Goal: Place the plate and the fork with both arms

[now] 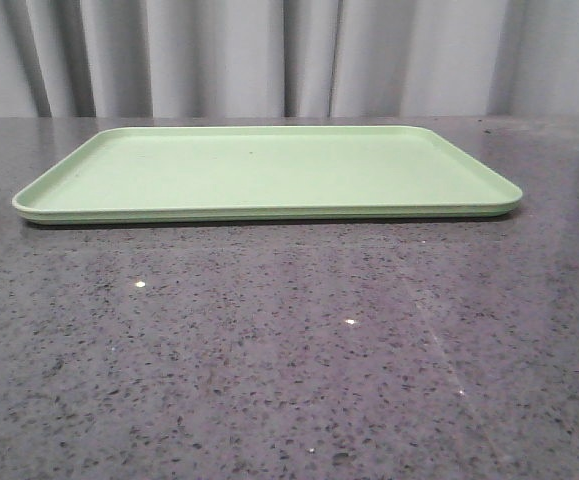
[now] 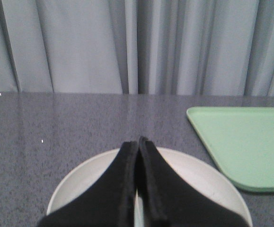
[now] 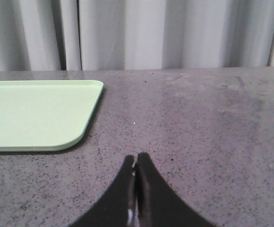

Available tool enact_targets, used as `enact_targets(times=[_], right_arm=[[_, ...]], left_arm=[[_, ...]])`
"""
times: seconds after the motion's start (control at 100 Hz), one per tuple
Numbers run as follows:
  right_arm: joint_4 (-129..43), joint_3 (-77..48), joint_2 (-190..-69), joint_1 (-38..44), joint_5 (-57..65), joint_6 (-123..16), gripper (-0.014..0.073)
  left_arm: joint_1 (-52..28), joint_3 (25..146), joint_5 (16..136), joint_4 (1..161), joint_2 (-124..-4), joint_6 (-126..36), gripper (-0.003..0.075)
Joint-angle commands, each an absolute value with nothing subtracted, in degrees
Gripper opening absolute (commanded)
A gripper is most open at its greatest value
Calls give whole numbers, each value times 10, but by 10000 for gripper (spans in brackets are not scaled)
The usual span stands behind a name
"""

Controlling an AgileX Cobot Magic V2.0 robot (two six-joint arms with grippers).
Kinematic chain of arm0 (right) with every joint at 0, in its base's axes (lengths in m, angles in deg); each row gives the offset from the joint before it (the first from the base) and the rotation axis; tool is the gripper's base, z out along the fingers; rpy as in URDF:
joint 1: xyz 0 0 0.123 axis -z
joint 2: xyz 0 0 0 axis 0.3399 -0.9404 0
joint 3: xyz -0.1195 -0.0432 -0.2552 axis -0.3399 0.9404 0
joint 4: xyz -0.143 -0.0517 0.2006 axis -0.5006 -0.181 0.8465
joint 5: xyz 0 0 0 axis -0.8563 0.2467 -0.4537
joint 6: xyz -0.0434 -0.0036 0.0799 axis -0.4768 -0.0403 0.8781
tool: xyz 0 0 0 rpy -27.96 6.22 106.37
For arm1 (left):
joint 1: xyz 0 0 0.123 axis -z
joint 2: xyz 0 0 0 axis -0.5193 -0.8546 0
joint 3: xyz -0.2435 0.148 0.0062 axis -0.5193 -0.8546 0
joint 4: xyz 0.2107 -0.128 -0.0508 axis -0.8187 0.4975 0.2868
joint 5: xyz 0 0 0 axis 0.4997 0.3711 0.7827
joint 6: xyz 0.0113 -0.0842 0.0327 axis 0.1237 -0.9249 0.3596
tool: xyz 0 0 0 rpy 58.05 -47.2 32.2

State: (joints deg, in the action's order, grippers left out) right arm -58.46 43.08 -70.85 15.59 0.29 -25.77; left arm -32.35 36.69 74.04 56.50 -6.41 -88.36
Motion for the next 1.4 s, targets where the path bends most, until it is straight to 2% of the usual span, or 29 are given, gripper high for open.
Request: enact_targets(times=[0.0,0.18,0.46,0.69,0.89,0.96,0.99,1.13,1.18,1.25,1.39], right_arm=[[-585,367,-734,157,6,-261,-67],[-585,259,-813,157,96,-261,-67],[-585,129,-937,157,170,-261,-67],[-585,87,-1019,157,206,-261,-67],[-585,82,-1034,157,223,-261,-42],[-585,82,-1034,157,223,-261,35],[-585,82,-1034,157,224,-261,94],[-585,82,-1034,157,225,-261,363],[-585,82,-1034,157,223,-261,386],[-585,82,-1034,157,223,-261,393],[-585,82,-1034,157,222,-261,391]], left_arm=[[-324,431,727,560,-77,-887,-21],[-324,510,771,559,-138,-887,-21],[-324,637,861,558,-269,-887,-20],[-324,688,881,537,-353,-887,-20],[-324,692,881,537,-387,-887,-15],[-324,692,880,537,-386,-887,25],[-324,692,879,537,-386,-887,55],[-324,692,879,537,-386,-887,293],[-324,692,879,537,-386,-887,393],[-324,692,873,537,-386,-887,461],[-324,692,870,537,-386,-887,449]])
